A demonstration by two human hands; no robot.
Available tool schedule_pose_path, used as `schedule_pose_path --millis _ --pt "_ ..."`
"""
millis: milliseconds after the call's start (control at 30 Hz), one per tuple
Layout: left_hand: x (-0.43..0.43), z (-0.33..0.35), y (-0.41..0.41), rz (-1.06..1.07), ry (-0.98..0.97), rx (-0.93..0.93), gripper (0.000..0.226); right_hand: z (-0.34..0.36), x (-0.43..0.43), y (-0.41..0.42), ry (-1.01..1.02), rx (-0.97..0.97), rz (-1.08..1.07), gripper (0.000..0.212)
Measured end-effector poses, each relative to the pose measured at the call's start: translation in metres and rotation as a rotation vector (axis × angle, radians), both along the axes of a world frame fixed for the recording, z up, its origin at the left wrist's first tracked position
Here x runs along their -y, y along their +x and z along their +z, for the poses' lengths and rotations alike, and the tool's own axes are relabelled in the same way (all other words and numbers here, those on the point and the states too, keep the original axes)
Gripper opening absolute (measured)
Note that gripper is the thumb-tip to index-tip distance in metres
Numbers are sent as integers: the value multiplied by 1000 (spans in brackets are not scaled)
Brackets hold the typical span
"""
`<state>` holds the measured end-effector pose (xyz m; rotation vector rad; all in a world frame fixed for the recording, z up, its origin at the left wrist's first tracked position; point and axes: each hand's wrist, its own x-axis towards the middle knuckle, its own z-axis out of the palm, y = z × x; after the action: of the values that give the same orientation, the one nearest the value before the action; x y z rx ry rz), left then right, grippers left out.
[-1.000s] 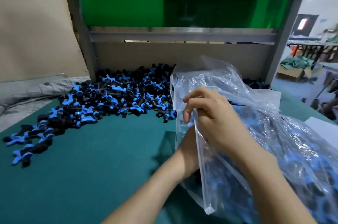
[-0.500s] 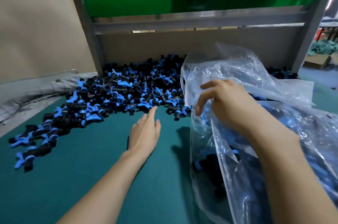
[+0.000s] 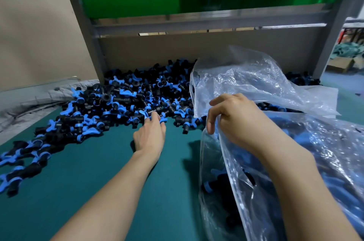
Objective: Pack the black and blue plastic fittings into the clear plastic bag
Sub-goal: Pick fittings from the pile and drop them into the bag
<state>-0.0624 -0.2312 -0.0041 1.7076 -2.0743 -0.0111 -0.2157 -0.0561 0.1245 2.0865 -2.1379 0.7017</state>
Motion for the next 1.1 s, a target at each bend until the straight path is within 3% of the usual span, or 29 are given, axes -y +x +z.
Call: schedule_pose_path --millis 67,233,333,500,633,733,1000,1100 --pt "1 0 1 19 1 -17 16 -1 0 1 4 2 2 53" --pt "3 1 1 45 19 5 35 -1 1 1 -3 11 11 52" --pt "3 2 3 50 20 -33 30 -1 1 0 -1 17 17 50" --pt "-3 2 9 39 -69 -245 22 -2 0 0 6 27 22 49" --pt "-21 0 23 38 -78 -603 14 -2 0 -1 45 42 27 46" --pt "-47 -2 31 -105 -56 -860 9 -4 1 -1 77 45 13 42" --pt "-98 -4 27 -396 -66 -983 16 -9 2 -1 126 -16 -17 48" --pt "-102 -2 25 -428 -71 -982 16 -11 5 -3 107 -52 -8 37"
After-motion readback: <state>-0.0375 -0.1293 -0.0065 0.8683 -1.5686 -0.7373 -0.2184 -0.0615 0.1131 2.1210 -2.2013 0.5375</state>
